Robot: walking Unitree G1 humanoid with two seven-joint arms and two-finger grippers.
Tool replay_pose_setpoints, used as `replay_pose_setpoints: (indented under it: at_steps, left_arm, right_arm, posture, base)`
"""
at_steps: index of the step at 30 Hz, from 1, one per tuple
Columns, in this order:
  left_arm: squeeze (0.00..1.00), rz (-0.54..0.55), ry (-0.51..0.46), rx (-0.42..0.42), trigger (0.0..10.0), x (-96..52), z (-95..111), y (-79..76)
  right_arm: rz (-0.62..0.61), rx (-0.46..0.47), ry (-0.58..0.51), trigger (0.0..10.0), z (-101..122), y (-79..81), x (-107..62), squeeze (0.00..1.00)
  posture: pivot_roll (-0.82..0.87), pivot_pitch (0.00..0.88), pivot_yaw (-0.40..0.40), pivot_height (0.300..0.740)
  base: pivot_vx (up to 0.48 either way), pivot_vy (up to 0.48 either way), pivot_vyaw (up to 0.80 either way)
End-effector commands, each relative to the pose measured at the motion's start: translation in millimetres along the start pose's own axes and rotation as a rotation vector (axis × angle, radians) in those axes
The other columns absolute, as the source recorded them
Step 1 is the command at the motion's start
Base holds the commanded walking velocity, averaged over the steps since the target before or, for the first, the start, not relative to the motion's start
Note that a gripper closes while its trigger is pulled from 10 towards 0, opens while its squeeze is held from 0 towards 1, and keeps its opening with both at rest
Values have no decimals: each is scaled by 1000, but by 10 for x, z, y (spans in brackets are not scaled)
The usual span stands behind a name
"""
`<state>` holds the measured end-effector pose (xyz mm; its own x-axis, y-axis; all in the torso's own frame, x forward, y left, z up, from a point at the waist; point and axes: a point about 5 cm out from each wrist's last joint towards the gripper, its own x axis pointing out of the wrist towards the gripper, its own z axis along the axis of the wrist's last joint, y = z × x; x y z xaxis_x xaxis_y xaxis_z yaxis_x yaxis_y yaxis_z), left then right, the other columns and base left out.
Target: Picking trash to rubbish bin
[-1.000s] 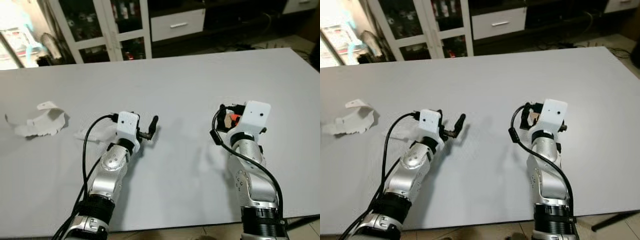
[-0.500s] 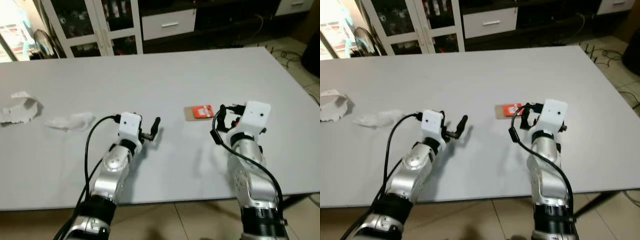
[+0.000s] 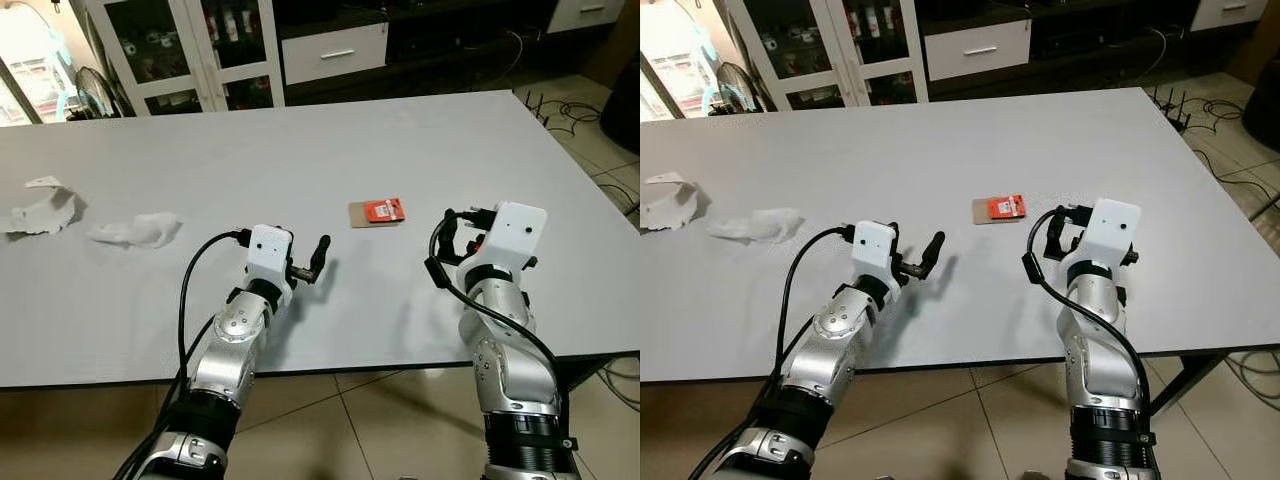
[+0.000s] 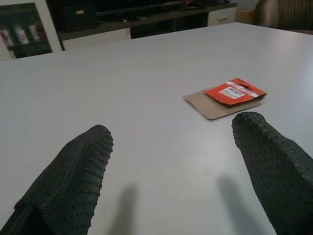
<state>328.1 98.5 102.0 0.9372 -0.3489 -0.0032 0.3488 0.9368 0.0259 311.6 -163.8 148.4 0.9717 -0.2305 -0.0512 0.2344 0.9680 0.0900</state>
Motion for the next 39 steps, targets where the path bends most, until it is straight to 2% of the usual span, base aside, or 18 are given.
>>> replay_pose_setpoints:
  at_steps: [1,9,11,20,27,31,39]
  left_arm:
    - [0,6,1,5,10000,-1,15,19]
    - [0,2,2,6,10000,1,14,22]
    - [0,4,2,9,10000,-17,16,43]
    - [0,10,28,44,10000,-162,-16,160]
    - [0,32,39,74,10000,-266,-2,282]
    - [0,47,41,82,10000,-306,22,316]
    - [0,59,46,85,10000,-329,45,344]
  right_arm:
    - [20,-6,1,10000,14,48,-2,0]
    - [16,-7,2,10000,16,34,7,0]
    - [12,43,15,10000,20,30,30,0]
    - [33,119,14,10000,112,13,191,0]
    - [99,188,64,10000,103,162,343,0]
    - [162,189,121,10000,45,262,432,0]
    - [147,187,108,10000,96,263,549,0]
  posture:
    - [-109,66,85,740]
    - [-111,65,87,740]
    - [-100,80,93,740]
    - [-48,117,122,740]
    - [18,131,132,740]
    - [48,129,128,740]
    - [54,121,124,740]
  base:
    - [0,0,0]
    - [0,0,0]
    - [0,0,0]
    - [0,0,0]
    - [0,0,0]
    - [0,0,0]
    - [0,0,0]
